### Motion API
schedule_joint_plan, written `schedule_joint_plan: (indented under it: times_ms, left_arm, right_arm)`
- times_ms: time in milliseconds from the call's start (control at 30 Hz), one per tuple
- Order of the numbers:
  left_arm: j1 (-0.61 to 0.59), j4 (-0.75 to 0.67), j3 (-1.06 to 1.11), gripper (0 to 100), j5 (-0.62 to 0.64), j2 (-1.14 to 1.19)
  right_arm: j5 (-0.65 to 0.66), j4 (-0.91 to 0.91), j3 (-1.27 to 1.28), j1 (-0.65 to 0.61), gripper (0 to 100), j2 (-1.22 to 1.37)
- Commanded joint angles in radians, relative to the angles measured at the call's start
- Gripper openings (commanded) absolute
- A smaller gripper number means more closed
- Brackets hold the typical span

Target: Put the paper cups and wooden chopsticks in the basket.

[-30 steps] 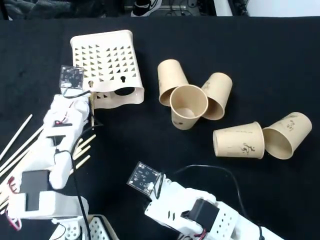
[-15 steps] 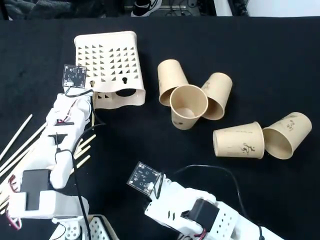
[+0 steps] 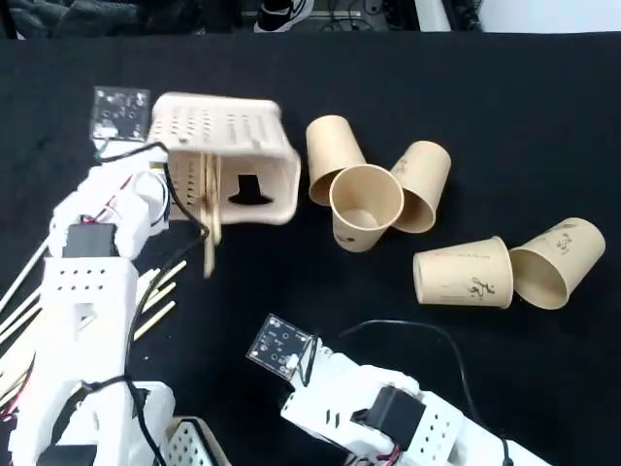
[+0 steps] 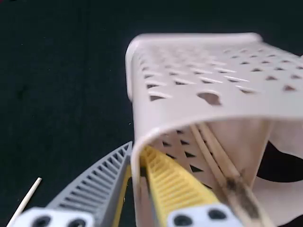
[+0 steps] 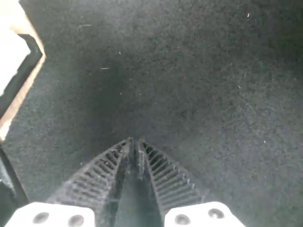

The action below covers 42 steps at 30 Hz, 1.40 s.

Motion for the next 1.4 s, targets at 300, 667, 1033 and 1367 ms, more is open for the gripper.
schedule_joint_plan:
  times_ms: [300, 667, 1033, 1367]
  left_arm:
    - [0.008, 0.385, -0.483, 3, 0.115, 0.178]
    - [-0.067, 0.374, -0.843, 16, 0.186, 0.588]
    - [-0.064, 0.635, -1.365, 30, 0.241, 0.793]
    - [-0.073, 0.853, -1.62, 30, 0.239, 0.79]
  right_arm:
    - [0.002, 0.005, -0.005, -0.011, 1.1, -0.157]
    - [0.002, 0.005, -0.005, -0.011, 1.1, -0.157]
    - [0.002, 0.005, -0.005, -0.011, 1.1, -0.157]
    - [0.002, 0.005, -0.005, -0.011, 1.1, -0.157]
